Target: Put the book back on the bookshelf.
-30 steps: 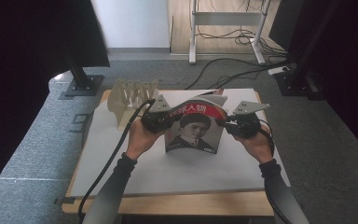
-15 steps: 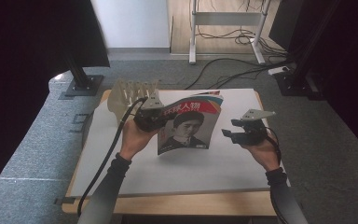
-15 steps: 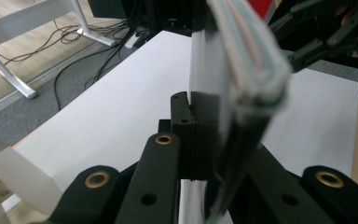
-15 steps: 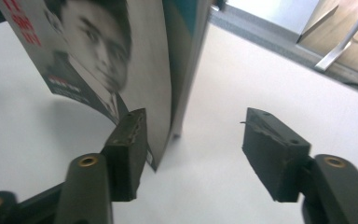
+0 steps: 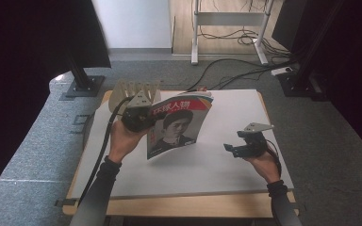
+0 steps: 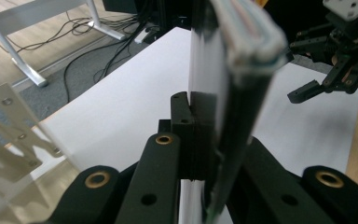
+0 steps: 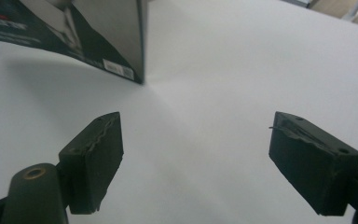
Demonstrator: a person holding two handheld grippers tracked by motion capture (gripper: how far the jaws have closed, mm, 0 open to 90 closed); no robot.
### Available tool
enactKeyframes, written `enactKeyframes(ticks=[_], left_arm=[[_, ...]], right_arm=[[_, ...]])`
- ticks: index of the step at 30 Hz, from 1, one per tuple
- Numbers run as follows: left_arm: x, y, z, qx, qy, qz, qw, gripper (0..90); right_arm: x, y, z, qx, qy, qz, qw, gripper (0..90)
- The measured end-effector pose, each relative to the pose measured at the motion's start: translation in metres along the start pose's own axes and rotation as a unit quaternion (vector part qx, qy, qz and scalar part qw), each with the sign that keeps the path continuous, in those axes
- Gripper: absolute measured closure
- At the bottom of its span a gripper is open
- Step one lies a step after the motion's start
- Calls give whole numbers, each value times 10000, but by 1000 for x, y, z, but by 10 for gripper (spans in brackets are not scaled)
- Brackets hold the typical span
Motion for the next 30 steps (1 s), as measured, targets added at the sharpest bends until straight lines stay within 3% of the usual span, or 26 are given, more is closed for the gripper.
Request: enactKeyframes(ticks=[18, 30], left_arm=[[-14, 47, -31, 381, 411, 104, 9984, 868], [-21, 87, -59, 784, 780, 319, 9934, 869]], right_arm=[[-52, -22, 1, -348, -356, -444, 9978, 0], [-76, -35, 0, -443, -380, -775, 9953, 0]])
Point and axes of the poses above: each handheld gripper's, and its own axes: y roughly backward along the jaws, x roughly out of its top, z roughly to its right, the point moved 9 cm from there along -y, roughly forward along the jaws, and after that the axes turned 10 degrees about y, right-handed, at the moved point
